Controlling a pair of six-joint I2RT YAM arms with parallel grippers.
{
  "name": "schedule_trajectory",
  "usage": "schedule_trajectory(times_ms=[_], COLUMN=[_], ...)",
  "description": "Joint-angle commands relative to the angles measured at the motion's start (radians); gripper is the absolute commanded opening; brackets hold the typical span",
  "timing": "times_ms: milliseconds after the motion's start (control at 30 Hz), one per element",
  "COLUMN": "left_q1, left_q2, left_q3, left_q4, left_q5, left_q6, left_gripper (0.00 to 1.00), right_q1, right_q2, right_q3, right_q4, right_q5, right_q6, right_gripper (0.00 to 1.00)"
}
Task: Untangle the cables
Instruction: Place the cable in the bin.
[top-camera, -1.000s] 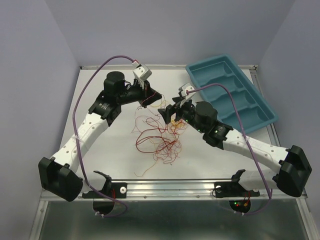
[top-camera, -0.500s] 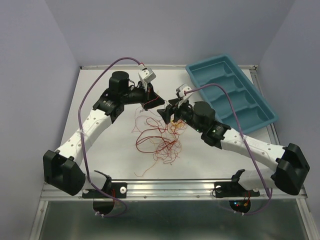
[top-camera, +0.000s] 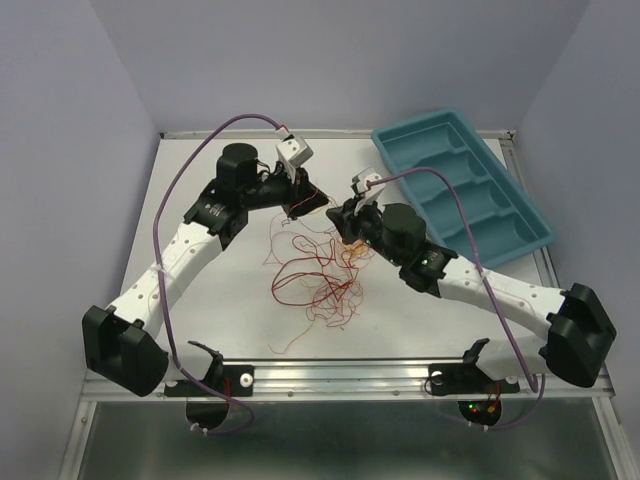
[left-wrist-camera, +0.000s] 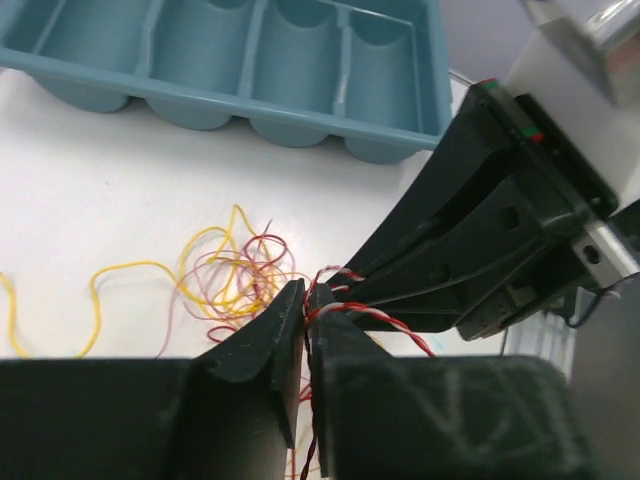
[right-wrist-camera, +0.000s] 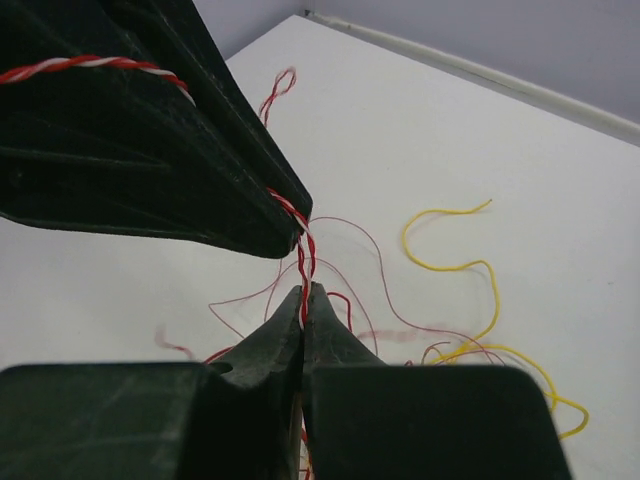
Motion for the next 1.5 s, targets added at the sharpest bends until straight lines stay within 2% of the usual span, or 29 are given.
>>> schedule_trajectory(times_ms=[0, 33, 67, 100, 233, 367, 433, 533, 600, 767, 867, 967, 1100, 1267, 1467], left_q1=[0.007, 0.005, 0.005, 0.005, 0.004, 0.005, 0.007, 0.007, 0.005, 0.007, 0.007, 0.005, 0.005, 0.007, 0.005], left_q2=[-0.042, -0.030, -0.019, -0.011, 0.039, 0.047, 0.036, 0.000, -0.010, 0.010, 0.035, 0.050, 0.055, 0.044, 0.035], left_q3=[-0.004, -0.013, -0.015, -0.015, -0.002, -0.011, -0.022, -0.054, -0.067, -0.079, -0.077, -0.081, -0.081, -0.087, -0.102], left_q4=[0.088, 0.088, 0.084, 0.078, 0.049, 0.096, 0.117, 0.165, 0.173, 0.174, 0.174, 0.173, 0.171, 0.168, 0.164], left_q5=[-0.211, -0.239, -0.254, -0.271, -0.385, -0.522, -0.572, -0.626, -0.617, -0.571, -0.561, -0.535, -0.512, -0.489, -0.472], left_q6=[0.070, 0.115, 0.132, 0.149, 0.184, 0.160, 0.140, 0.120, 0.112, 0.100, 0.098, 0.095, 0.087, 0.081, 0.081], left_gripper=[0.35, 0.42, 0.50, 0.53, 0.60, 0.66, 0.67, 0.70, 0.70, 0.70, 0.70, 0.70, 0.70, 0.70, 0.70], right_q1=[-0.013, -0.022, -0.034, -0.050, -0.154, -0.206, -0.228, -0.258, -0.278, -0.430, -0.490, -0.537, -0.614, -0.711, -0.742], right_q2=[-0.072, -0.078, -0.083, -0.084, -0.123, -0.158, -0.173, -0.201, -0.224, -0.250, -0.224, -0.210, -0.229, -0.284, -0.235], right_q3=[0.013, 0.018, 0.021, 0.024, 0.018, 0.039, 0.054, 0.068, 0.065, 0.054, 0.076, 0.090, 0.076, -0.001, 0.040], right_q4=[0.032, 0.009, -0.005, -0.020, -0.089, -0.166, -0.200, -0.284, -0.310, -0.428, -0.552, -0.669, -0.771, -0.846, -1.000], right_q5=[0.198, 0.291, 0.323, 0.350, 0.410, 0.464, 0.493, 0.621, 0.675, 0.749, 0.890, 0.930, 0.927, 0.838, 0.757], right_q6=[0.040, 0.069, 0.087, 0.109, 0.216, 0.261, 0.274, 0.300, 0.320, 0.438, 0.564, 0.675, 0.759, 0.795, 0.819], right_gripper=[0.01, 0.01, 0.01, 0.01, 0.01, 0.01, 0.01, 0.01, 0.01, 0.01, 0.01, 0.01, 0.01, 0.01, 0.01])
